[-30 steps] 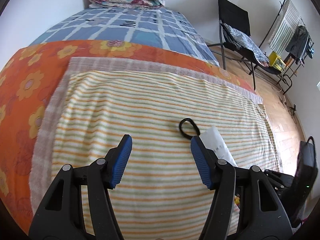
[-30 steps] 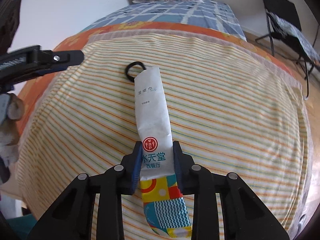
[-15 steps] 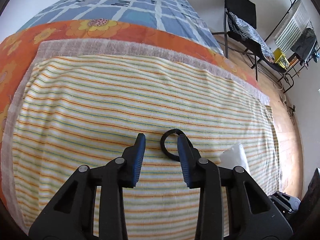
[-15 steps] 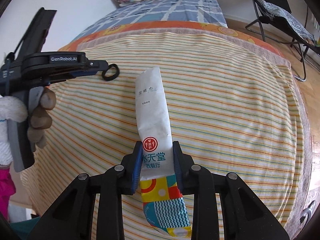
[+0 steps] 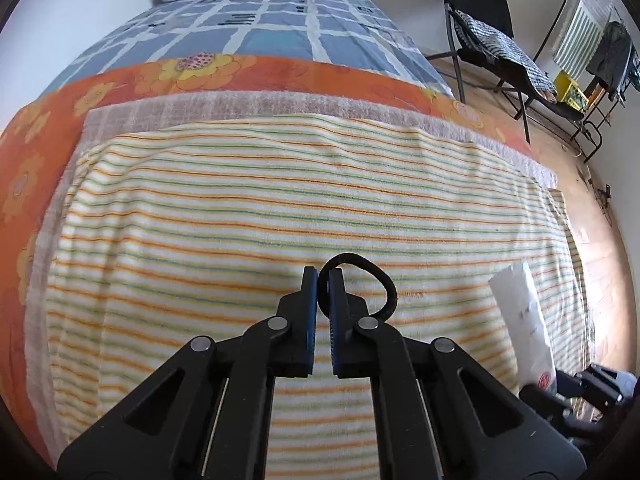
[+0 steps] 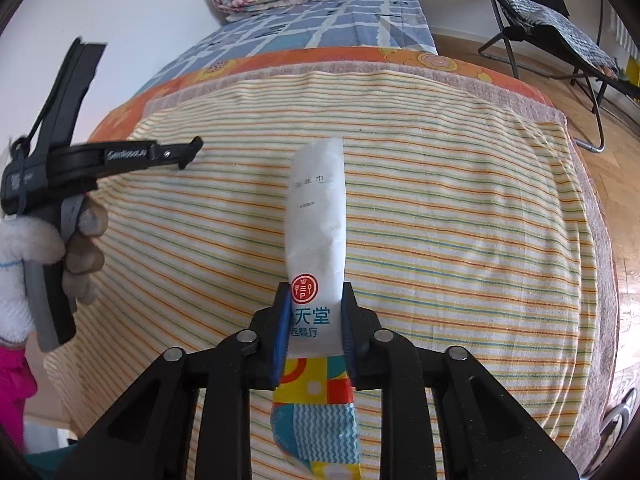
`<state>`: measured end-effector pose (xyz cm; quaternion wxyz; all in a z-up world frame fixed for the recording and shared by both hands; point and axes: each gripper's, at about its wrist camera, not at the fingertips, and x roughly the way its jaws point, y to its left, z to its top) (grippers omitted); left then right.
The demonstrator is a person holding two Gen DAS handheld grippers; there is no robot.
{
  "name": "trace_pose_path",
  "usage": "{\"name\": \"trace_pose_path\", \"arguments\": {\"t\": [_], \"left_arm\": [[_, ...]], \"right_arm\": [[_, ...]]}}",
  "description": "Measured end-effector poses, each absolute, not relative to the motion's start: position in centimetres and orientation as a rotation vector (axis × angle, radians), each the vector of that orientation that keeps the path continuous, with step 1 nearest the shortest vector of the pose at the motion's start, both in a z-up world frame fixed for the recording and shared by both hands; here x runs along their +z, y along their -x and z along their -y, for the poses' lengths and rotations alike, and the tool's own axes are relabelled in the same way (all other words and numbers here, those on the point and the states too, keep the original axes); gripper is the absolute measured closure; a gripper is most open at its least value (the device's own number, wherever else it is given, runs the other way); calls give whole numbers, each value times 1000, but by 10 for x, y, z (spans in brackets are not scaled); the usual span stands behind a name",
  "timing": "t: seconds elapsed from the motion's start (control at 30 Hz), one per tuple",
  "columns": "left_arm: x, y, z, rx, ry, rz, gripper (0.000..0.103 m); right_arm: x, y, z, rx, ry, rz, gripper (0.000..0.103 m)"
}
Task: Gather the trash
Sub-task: 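Carry the white tube over the blue basket and open both tools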
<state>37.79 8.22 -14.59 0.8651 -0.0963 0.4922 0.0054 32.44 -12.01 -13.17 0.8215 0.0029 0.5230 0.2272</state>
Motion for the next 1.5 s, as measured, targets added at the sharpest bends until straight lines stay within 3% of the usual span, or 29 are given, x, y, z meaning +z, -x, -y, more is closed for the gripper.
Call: {"name": "trace_pose_path", "arguments": {"t": [0.97, 1.23, 1.5], "left_arm": [[-15, -174, -44, -153, 136, -871, 100], [-7, -103, -26, -186, 115, -842, 100], [-33, -49, -9, -243, 135, -888, 100]], "right_arm": [[-16, -198, 140, 571, -5, -926, 86], [-9, -141, 145, 609, -31, -876, 86], [-29, -107, 146, 625, -57, -898, 86]]}}
